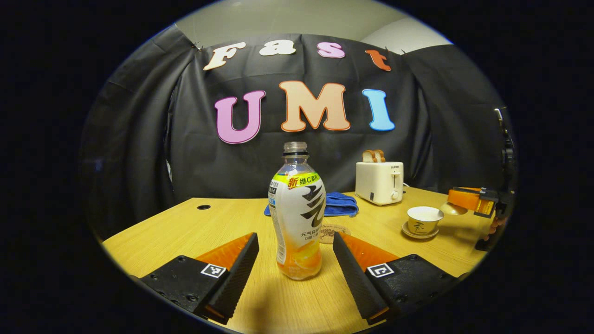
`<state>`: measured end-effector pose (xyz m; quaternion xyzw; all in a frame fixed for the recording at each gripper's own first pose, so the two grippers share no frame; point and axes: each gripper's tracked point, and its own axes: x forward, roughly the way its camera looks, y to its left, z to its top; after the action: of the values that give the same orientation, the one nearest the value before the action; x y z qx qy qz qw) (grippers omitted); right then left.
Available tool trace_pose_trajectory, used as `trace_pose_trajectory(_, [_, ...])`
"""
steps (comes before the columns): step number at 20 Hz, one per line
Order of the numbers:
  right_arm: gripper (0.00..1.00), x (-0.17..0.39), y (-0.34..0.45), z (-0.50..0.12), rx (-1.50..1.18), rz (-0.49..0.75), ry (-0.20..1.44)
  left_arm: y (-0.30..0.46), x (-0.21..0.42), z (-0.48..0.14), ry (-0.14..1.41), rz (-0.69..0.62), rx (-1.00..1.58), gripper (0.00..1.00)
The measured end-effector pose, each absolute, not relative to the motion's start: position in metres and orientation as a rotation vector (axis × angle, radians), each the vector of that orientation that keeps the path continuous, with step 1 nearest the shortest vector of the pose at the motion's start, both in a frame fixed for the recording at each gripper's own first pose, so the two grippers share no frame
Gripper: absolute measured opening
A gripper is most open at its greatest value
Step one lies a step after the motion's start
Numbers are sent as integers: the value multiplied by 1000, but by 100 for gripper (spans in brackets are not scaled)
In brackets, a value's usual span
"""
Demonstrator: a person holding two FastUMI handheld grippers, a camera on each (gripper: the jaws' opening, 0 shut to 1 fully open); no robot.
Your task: Open the teacup lid with one hand, grasp the water bottle and pour water into the teacup with the other hand; after pouring, place the water bottle on the coaster and then close the teacup lid.
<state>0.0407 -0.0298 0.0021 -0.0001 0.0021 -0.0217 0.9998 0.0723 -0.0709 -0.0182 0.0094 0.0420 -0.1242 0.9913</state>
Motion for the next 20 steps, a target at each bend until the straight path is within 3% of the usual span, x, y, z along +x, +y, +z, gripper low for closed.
trace_pose_trajectory(10, [31,25,-73,4,-1,-134,-2,-84,118,-27,148,-229,40,93])
trace_pose_trajectory(13, [31,23,-83,5,-1,-153,-2,-91,127,-27,146,-238,64,76])
trace_pose_trajectory(20, [31,19,-102,5,-2,-197,-2,-104,134,-31,158,-244,128,60])
